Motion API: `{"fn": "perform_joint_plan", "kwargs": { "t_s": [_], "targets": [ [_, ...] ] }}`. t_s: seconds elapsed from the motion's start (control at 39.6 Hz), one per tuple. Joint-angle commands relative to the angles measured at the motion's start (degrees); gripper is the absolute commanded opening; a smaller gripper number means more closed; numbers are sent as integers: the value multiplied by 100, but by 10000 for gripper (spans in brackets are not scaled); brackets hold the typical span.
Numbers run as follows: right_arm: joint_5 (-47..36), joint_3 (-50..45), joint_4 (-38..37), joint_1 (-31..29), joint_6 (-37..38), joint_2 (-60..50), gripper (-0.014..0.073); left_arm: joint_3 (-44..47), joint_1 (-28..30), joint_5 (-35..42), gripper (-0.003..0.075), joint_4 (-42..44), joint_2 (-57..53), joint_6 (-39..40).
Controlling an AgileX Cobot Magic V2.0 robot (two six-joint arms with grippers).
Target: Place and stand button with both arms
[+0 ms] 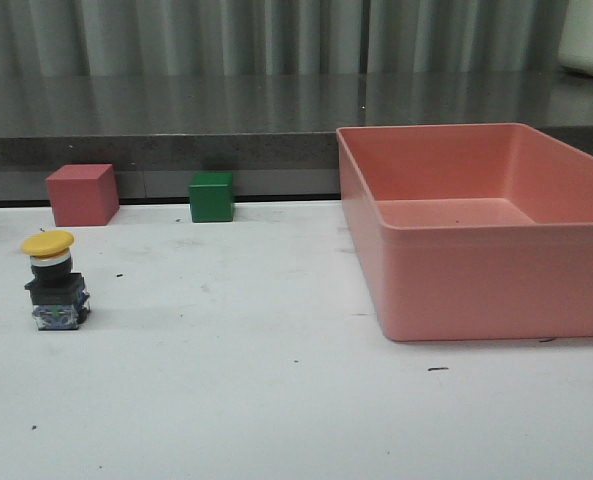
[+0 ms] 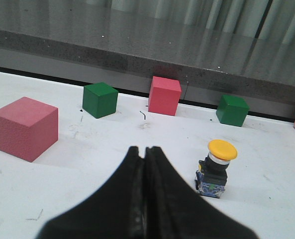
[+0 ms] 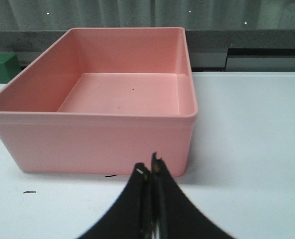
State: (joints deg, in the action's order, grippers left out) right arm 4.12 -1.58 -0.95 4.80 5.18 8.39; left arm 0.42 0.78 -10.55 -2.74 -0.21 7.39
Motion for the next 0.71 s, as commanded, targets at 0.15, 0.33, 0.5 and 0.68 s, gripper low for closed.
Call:
{"fn": "perform_joint_plan", "kwargs": {
  "t_s": [0.15, 0.33, 0.5, 0.68],
  "targets": [
    [-452, 22, -67, -40, -57, -330, -69, 101, -41, 476, -20, -42, -135, -14],
    [-452, 22, -67, -40, -57, -913, -69, 101, -41, 476, -20, -42, -135, -14],
    [-479, 22, -67, -40, -57, -986, -69, 101, -41, 476, -20, -42, -135, -14],
    [-479, 22, -67, -40, -57, -986, -69, 101, -41, 476, -20, -42, -135, -14]
  ]
}}
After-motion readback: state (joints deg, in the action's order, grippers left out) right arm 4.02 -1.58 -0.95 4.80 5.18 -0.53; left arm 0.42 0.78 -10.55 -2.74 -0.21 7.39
